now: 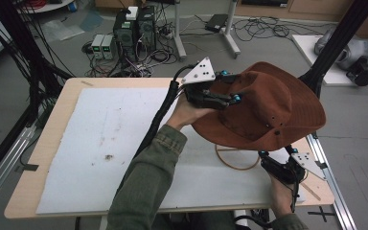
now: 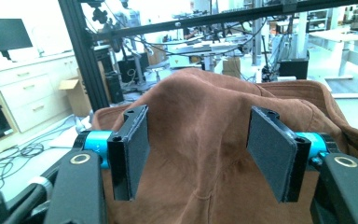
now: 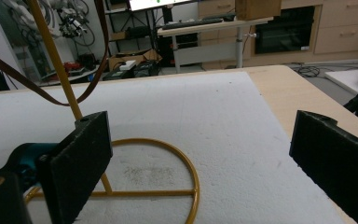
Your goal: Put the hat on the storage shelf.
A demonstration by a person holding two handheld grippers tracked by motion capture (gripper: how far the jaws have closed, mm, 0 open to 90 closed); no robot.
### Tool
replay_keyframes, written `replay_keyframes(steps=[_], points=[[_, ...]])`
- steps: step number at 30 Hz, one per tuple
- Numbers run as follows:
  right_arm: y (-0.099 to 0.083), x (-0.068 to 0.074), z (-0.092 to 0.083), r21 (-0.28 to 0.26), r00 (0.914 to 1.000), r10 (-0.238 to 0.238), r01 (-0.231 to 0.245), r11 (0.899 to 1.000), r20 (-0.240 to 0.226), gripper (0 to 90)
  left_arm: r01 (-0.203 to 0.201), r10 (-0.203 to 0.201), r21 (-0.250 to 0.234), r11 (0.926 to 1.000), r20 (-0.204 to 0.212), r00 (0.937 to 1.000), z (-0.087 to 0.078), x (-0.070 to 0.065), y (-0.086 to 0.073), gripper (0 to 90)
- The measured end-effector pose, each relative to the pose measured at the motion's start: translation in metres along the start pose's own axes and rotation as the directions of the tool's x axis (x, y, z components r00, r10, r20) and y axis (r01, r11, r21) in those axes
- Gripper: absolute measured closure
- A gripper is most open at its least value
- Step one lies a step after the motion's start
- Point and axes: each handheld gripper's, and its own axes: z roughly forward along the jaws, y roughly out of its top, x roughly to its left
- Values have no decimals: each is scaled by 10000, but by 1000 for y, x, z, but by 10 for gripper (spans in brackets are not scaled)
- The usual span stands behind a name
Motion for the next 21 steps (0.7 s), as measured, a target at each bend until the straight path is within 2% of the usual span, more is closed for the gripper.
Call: replay_keyframes(steps=[4,8,11,12,13,15,16,17,18,21], points=[[0,-2,0,73,10000,34,-34,10000,2,49,-35,34,-17,10000,-200,9998,-15,2,4,384],[0,-3,0,109,9999,106,-106,9999,-12,49,0,-11,-147,9999,-689,9976,-41,2,9,378],[0,-2,-1,75,9999,109,-109,9999,-14,49,30,-58,-237,9997,-1190,9929,-65,3,9,374],[0,-2,-2,62,9999,128,-128,9999,-33,49,113,-159,-302,9995,-1574,9874,-83,3,7,367],[0,-2,-2,62,9999,128,-128,9999,-33,49,113,-159,-302,9995,-1574,9874,-83,3,7,366],[0,-2,-2,18,9999,139,-139,9999,-42,49,195,-276,-426,9989,-1985,9797,-104,2,3,366],[0,-3,-3,55,9999,140,-140,9999,-25,49,280,-377,-439,9986,-2391,9703,-125,2,-2,363],[0,-3,-3,47,9999,165,-165,9999,-21,49,280,-377,-439,9986,-2391,9703,-125,2,-2,358],[0,-3,-3,27,9999,166,-166,9999,-6,49,388,-496,-466,9982,-2607,9641,-136,2,-6,357],[0,-4,-4,23,9998,174,-174,9998,17,49,571,-667,-381,9976,-3408,9378,-169,0,-19,350]])
